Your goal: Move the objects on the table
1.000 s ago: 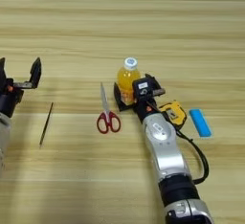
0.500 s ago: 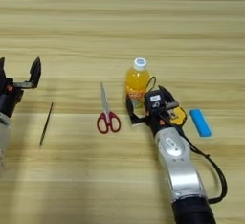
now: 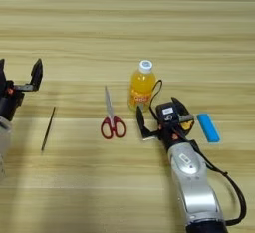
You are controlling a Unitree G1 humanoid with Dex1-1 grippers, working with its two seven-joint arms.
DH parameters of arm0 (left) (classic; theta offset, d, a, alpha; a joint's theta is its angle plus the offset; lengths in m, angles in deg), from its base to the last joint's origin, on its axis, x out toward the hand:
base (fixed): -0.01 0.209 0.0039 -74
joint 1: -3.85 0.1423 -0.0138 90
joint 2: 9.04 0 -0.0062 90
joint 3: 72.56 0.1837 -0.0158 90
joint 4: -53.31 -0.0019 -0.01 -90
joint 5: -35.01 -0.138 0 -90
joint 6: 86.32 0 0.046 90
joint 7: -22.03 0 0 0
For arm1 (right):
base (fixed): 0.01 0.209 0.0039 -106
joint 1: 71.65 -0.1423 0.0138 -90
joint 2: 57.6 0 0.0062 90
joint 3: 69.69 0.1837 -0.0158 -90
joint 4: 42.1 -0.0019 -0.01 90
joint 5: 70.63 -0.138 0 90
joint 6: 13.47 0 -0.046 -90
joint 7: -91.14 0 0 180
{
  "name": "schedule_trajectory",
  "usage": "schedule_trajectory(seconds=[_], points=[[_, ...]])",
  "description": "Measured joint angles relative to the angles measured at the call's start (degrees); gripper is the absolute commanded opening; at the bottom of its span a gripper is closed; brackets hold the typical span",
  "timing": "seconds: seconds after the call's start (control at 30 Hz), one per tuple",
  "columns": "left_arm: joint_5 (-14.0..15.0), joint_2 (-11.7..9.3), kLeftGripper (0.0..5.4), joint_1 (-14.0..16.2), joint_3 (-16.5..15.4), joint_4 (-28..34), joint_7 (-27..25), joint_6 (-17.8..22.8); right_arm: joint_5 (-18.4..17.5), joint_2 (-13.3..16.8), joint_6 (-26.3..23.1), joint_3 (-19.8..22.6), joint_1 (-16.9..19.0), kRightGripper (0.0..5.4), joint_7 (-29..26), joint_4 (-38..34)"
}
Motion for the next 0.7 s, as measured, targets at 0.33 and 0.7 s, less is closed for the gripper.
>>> schedule_trajectory(seconds=[0.33, 0.7], points=[[-0.10, 0.00, 5.40, -0.20, 0.03, -0.09, 0.01, 0.00, -0.17, 1.31, -2.96, 2.88, 1.55, 5.39, 0.58, -2.16], [-0.20, 0.00, 5.40, -0.39, 0.05, -0.18, 0.01, 0.00, -0.77, 1.58, -4.25, 4.96, -0.41, 5.39, 1.19, -0.53]])
